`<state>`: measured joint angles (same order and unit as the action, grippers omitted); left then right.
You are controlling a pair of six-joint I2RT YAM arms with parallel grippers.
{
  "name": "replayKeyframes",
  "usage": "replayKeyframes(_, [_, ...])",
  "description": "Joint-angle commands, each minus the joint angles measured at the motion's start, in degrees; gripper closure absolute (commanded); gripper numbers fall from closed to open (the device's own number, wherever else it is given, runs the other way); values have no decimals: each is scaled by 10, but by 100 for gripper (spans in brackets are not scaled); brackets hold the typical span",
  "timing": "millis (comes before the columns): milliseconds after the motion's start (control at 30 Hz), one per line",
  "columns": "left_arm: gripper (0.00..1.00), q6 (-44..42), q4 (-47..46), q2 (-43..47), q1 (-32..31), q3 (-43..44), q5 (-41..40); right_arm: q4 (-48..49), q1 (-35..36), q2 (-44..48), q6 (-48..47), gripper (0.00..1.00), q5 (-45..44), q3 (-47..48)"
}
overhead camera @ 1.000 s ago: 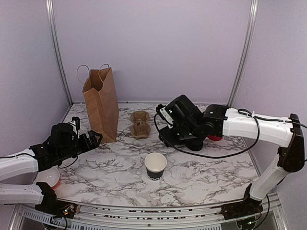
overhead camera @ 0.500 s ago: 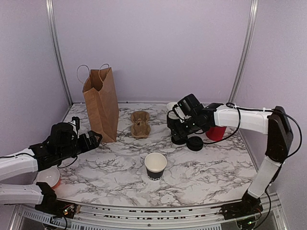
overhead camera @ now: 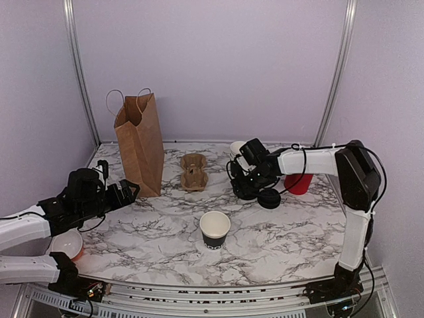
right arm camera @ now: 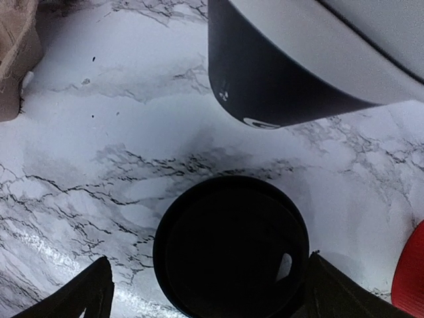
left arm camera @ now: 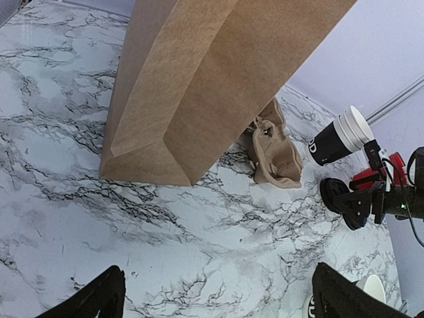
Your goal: Pack the takeout coffee
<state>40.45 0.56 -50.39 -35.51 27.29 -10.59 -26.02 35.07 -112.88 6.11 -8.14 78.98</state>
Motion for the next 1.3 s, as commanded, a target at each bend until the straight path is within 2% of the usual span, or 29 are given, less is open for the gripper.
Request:
replayKeyframes(0, [1,-7,15,16,4,12,-10,22,-7,-15,7,4,-4,31])
replayKeyframes(433, [1,-9,16,16,6,8,-10,21,-15,-26,23,16,-15,23])
replayKeyframes(867, [1,-7,15,13,7,10,-8,23,-19,-7,23,11,-35,20])
replayKeyframes(1267, [1,-10,17,14,7,13,-7,44,-24,-30,27,7,-36,11])
